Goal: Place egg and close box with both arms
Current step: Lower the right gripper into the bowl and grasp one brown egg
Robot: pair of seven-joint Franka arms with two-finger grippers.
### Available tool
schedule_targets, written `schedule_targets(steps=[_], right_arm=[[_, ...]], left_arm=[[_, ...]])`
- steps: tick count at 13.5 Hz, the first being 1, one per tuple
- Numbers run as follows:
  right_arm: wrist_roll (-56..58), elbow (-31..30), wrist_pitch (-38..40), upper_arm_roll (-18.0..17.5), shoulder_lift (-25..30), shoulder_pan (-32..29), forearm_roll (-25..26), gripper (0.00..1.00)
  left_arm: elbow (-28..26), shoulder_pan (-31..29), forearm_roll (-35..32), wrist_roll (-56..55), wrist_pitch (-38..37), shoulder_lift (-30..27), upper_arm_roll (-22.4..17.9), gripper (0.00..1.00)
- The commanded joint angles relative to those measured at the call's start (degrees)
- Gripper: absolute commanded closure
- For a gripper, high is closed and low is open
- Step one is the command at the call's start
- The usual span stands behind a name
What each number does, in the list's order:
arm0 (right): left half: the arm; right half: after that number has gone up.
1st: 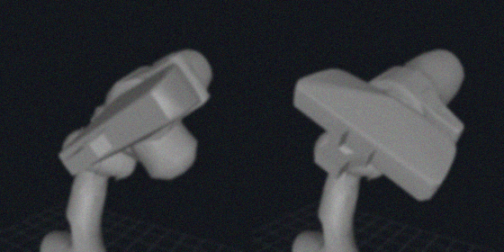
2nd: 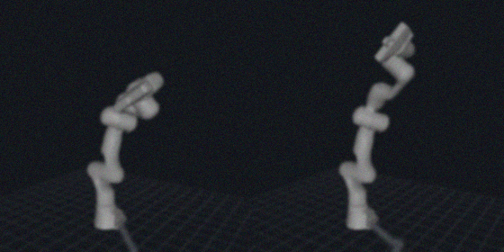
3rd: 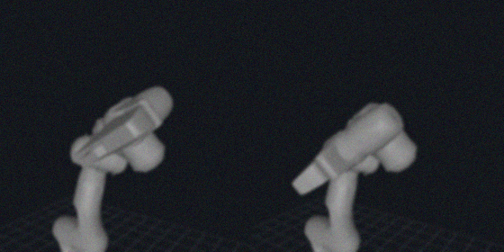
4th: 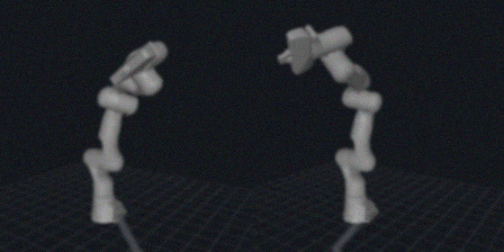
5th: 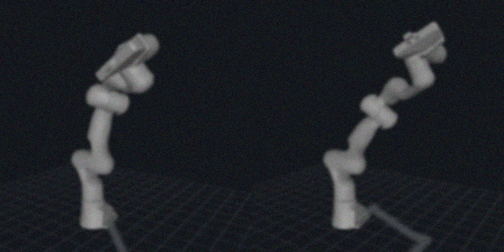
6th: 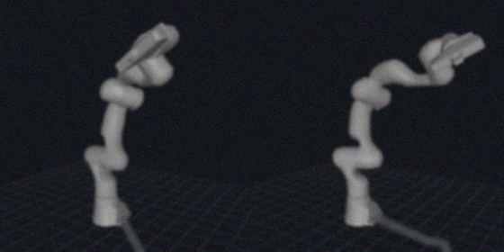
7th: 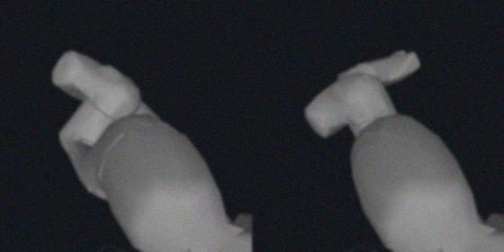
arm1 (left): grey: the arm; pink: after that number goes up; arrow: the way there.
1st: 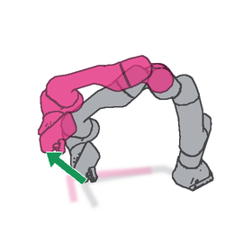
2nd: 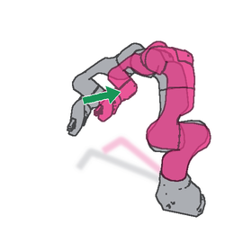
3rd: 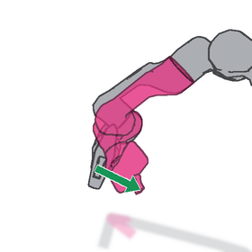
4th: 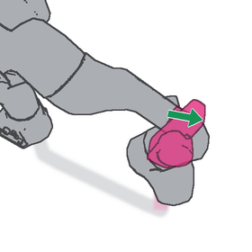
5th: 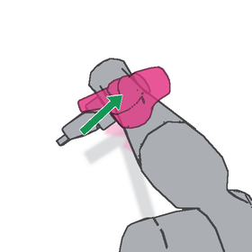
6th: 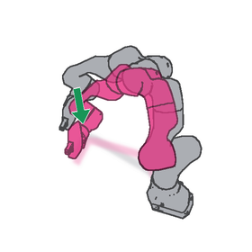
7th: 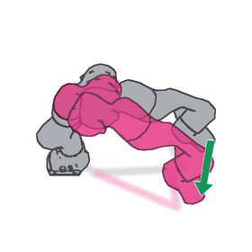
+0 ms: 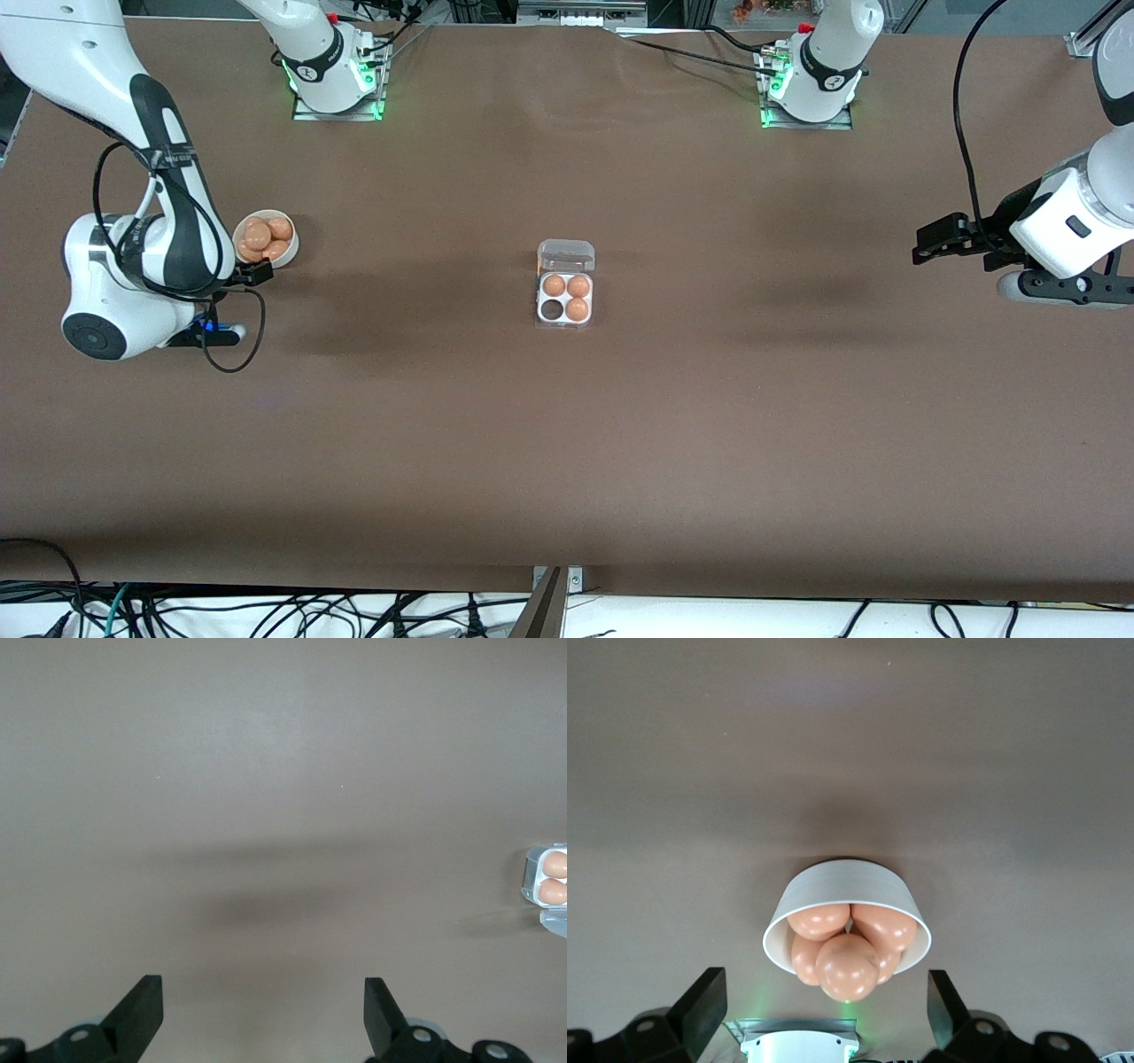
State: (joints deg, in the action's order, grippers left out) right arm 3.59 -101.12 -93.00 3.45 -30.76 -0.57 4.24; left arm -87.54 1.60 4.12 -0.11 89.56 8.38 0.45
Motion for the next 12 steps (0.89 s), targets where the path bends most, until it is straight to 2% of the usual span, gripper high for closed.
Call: schedule_targets(steps=[1, 10, 12], right_arm=[[-0.61, -0.3, 1.41, -0.11, -0.88, -0.04, -0.9, 0.0], [-0.43, -2.41, 3.97, 0.06, -2.29, -0.92, -0.81, 0.01], [-0.08, -2.33, 3.36, 0.06, -3.17, -1.88, -0.81, 0.05]], left_arm=[[-0.61, -0.19, -1.22, 0.99, -0.44, -0.56, 0.42, 0.0], [-1.14, -0.19, -1.31, 0.99, -0.44, -0.56, 0.51, 0.0], [-1.14, -0.19, -1.22, 0.99, -0.44, -0.56, 0.6, 0.0]])
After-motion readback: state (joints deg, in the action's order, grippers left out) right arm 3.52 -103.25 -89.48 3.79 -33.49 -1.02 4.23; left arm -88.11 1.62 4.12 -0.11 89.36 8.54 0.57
